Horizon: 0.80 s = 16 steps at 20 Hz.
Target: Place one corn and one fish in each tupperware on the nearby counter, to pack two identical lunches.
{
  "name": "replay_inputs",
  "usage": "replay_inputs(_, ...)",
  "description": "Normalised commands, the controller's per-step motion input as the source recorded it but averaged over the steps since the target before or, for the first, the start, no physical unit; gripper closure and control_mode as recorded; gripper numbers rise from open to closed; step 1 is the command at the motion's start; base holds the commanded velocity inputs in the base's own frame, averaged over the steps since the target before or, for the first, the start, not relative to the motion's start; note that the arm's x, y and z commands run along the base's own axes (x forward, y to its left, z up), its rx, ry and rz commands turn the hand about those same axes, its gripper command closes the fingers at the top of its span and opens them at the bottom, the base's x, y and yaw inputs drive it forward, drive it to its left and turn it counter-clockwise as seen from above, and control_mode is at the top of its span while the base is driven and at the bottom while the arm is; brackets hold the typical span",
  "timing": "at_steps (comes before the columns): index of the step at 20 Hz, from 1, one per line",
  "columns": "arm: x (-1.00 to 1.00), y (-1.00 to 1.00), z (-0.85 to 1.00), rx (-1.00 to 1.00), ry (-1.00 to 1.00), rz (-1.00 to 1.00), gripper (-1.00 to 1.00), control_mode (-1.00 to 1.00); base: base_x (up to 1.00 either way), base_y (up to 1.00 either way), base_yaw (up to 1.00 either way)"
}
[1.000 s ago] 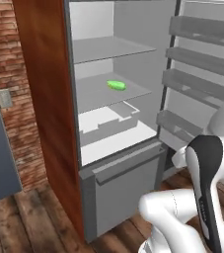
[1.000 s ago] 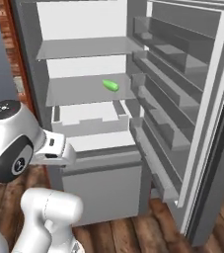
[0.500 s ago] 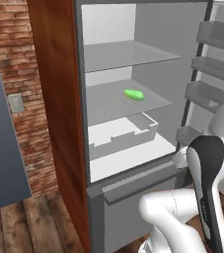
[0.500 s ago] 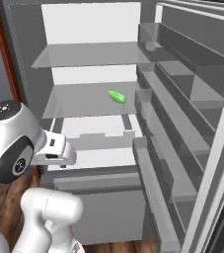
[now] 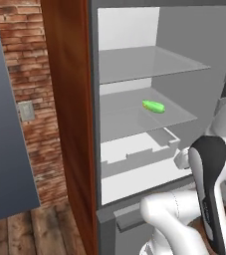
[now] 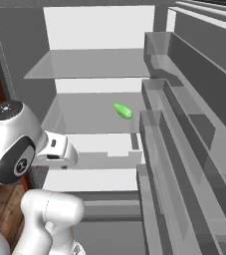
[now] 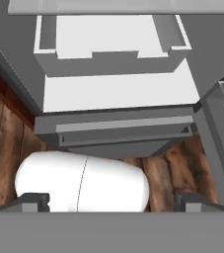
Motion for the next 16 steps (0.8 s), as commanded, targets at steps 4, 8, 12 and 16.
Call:
replay_inputs(4,0.0,0.0,0.0,0.0,0.0,0.0,-1.0,1.0,0.0,-0.15,0.14)
replay_inputs(8,-0.01,-0.4,-0.07,0.0,-0.06,0.01,-1.0,-1.0,-0.01,-0.1,0.01)
replay_inputs(12,0.0,-0.37,-0.01,0.0,-0.21,0.01,-1.0,-1.0,0.0,0.0,0.0)
replay_inputs(16,0.18,-0.01,-0.08,-0.02,-0.38,0.07,-1.0,-1.0,0.0,0.0,0.0)
